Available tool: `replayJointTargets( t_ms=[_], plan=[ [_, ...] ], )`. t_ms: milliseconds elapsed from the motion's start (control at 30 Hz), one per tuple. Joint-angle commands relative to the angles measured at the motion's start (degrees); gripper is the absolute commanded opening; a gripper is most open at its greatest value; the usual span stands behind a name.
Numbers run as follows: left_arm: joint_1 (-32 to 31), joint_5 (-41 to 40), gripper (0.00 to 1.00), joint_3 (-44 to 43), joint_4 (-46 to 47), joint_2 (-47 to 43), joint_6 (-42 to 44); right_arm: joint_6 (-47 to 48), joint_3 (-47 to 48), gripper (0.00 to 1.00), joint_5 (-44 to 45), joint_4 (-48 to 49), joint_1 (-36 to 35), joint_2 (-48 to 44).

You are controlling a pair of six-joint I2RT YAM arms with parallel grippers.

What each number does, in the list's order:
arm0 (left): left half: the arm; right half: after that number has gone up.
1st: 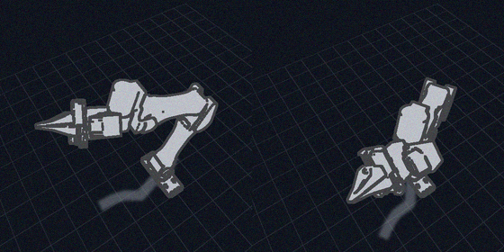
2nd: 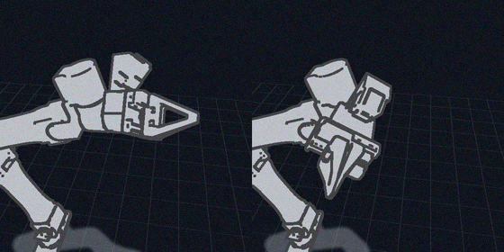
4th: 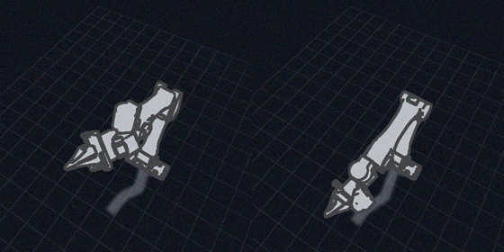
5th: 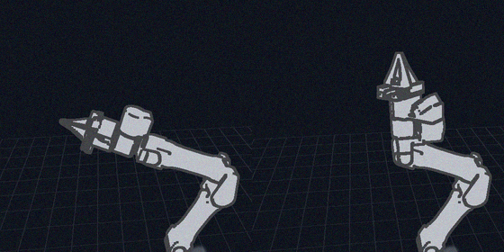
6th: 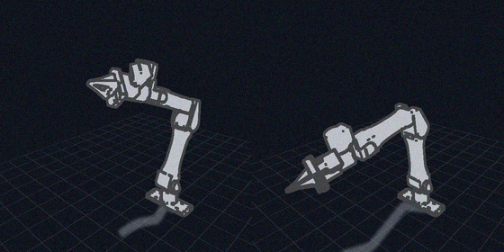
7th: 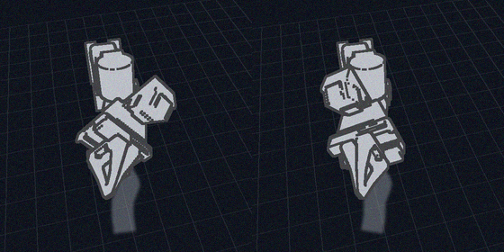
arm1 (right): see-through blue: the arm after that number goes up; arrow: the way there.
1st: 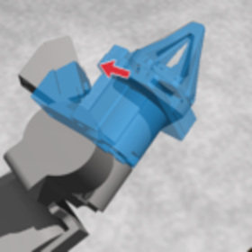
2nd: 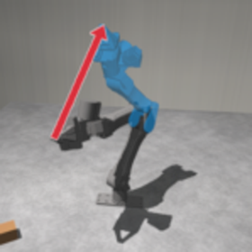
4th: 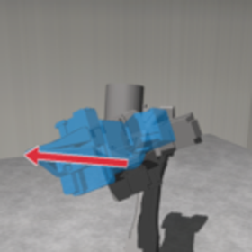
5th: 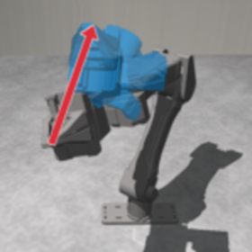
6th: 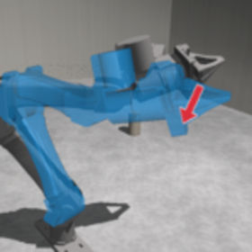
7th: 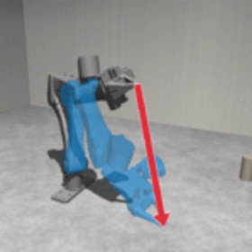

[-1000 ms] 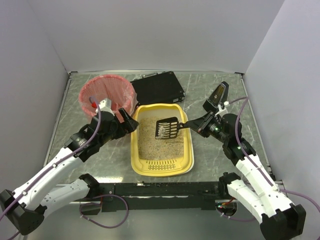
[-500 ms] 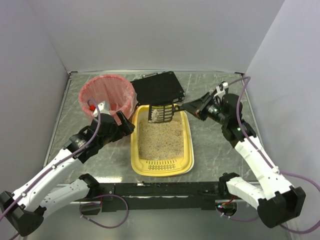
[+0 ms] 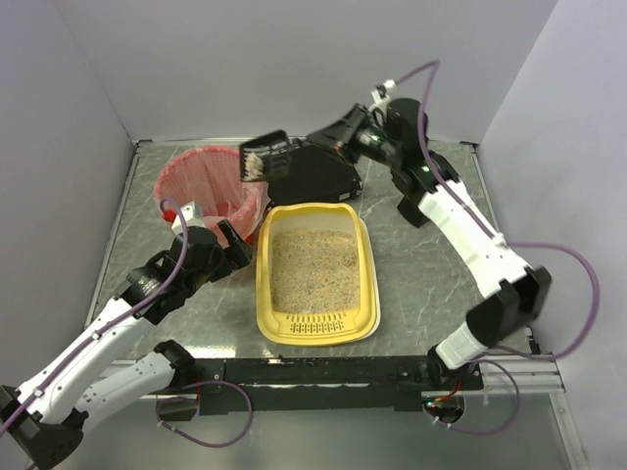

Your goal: Clean the litter box

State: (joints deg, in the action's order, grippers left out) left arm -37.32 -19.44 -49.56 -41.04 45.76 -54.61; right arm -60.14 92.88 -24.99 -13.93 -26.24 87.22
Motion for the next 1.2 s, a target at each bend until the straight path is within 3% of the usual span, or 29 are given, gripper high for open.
replayJointTargets(
  t_ms=[0,167,267,433,567,733,833,967,1167],
  plan=[
    [0.41,-1.65,0.97,-2.47,-1.59,-0.05,-0.76,4.5,12.21,0.0,5.82,-1.17,-3.99,9.7],
    [0.41,-1.04,0.97,-3.35,-2.03,-0.32,-0.76,11.34,30.21,0.0,9.25,-5.57,-8.03,23.93],
    [0.49,-0.86,0.97,-3.26,-2.21,-0.67,-1.11,17.66,33.32,0.0,14.16,-7.95,-10.05,27.03],
    [0.58,-0.34,0.97,-2.65,-2.47,-1.55,-1.9,31.63,28.41,0.0,17.87,-0.23,-12.87,25.55],
    [0.49,0.45,0.97,-1.68,-1.59,-2.07,-2.34,48.13,26.13,0.0,23.49,4.17,-16.73,23.97],
    [0.49,0.98,0.97,-1.07,-1.24,-2.69,-3.05,64.68,21.92,0.0,21.14,10.93,-20.6,21.95],
    [0.41,0.9,0.97,-1.06,-1.5,-3.22,-3.13,73.38,20.41,0.0,24.63,12.61,-22.8,21.85],
    [0.49,0.9,0.97,-1.07,-1.33,-3.83,-3.13,73.42,20.06,0.0,27.98,13.58,-23.42,21.33],
    [0.5,2.3,0.97,-0.8,0.78,-3.31,-2.35,68.06,19.18,0.0,25.34,13.58,-23.24,16.5]
  ],
)
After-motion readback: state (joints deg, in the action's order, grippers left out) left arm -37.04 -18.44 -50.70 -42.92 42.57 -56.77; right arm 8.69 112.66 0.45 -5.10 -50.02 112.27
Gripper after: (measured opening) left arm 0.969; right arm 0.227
